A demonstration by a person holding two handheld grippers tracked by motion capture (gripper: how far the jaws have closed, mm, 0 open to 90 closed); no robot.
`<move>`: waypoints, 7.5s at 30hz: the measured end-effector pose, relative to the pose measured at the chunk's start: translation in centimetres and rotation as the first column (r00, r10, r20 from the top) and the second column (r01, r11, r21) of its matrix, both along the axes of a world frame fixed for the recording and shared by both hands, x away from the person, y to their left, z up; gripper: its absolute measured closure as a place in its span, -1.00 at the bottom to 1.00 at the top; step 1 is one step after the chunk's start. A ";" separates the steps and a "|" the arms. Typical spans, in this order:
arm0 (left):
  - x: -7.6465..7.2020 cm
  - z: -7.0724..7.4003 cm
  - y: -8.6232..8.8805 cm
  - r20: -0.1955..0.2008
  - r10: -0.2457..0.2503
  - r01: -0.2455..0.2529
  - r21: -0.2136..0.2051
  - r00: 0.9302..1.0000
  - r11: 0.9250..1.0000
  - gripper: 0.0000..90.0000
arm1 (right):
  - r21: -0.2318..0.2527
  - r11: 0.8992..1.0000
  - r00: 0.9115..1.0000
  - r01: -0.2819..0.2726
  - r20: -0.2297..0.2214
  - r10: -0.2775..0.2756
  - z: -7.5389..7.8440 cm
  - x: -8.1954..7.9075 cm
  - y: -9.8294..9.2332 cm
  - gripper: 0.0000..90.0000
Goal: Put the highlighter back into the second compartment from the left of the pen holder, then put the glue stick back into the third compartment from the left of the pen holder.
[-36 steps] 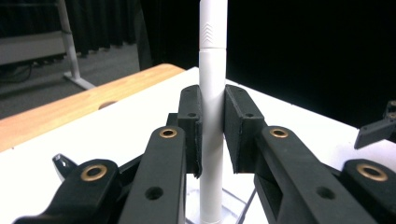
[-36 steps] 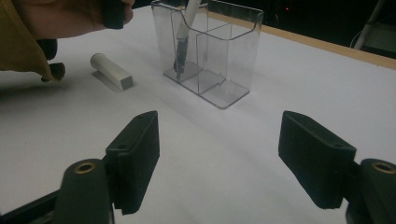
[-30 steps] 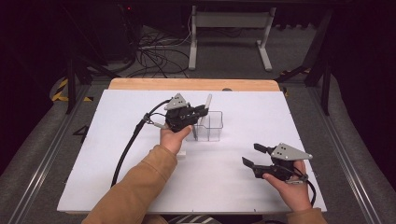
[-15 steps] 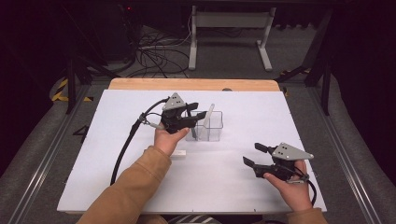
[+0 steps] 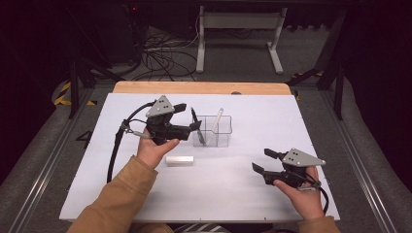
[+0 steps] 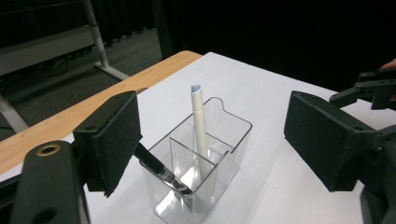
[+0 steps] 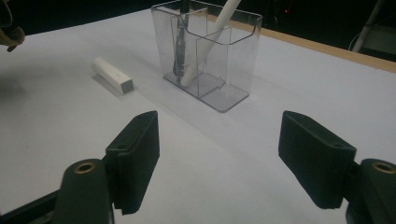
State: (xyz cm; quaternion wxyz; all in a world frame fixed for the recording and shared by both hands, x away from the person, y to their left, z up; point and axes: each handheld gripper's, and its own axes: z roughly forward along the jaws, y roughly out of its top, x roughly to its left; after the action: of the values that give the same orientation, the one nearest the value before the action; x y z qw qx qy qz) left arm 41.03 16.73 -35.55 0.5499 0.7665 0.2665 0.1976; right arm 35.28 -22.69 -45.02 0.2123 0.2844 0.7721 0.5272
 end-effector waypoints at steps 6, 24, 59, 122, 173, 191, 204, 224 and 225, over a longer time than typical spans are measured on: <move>-1.0 0.1 0.7 0.003 -0.008 0.008 -0.008 1.000 1.000 -0.66 | 0.005 1.000 1.000 -0.004 0.003 0.004 0.1 -0.1 0.1 -0.34; -5.1 -1.1 5.8 0.012 0.038 -0.037 -0.057 0.999 0.998 -0.70 | 0.001 1.000 1.000 -0.015 0.012 0.015 0.5 -0.3 0.4 -0.34; -10.2 -5.9 12.0 0.004 0.156 -0.156 -0.034 0.988 0.987 -0.73 | 0.003 0.996 0.996 -0.084 0.018 0.084 1.8 -0.2 2.1 -0.37; -12.2 -9.0 13.9 -0.022 0.217 -0.217 0.021 0.976 0.976 -0.81 | -0.148 0.899 0.911 -0.412 -0.054 0.409 5.5 4.3 13.5 -0.20; -13.2 -9.4 14.7 -0.037 0.234 -0.233 0.034 0.971 0.972 -0.81 | -0.391 0.743 0.835 -0.544 -0.166 0.524 2.8 7.8 24.0 -0.16; -12.9 -9.5 14.6 -0.042 0.224 -0.223 0.039 0.974 0.974 -0.81 | -0.425 0.708 0.825 -0.564 -0.244 0.510 0.9 8.8 25.4 -0.04; -12.7 -9.7 14.7 -0.057 0.220 -0.219 0.031 0.974 0.975 -0.81 | -0.495 0.647 0.810 -0.581 -0.267 0.522 -0.6 9.1 26.7 0.12; -12.7 -9.7 14.6 -0.063 0.213 -0.211 0.038 0.975 0.977 -0.81 | -0.497 0.614 0.788 -0.613 -0.332 0.519 -1.3 9.4 27.4 0.46; -12.7 -9.8 14.6 -0.062 0.214 -0.212 0.037 0.975 0.977 -0.81 | -0.497 0.613 0.787 -0.614 -0.332 0.519 -1.3 9.4 27.4 0.48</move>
State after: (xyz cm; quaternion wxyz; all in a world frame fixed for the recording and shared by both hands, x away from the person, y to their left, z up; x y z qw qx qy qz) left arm 28.34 31.28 -45.30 0.5048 0.7479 0.3620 0.2341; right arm 44.69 4.70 -46.30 0.0499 -0.0138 0.9583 0.2811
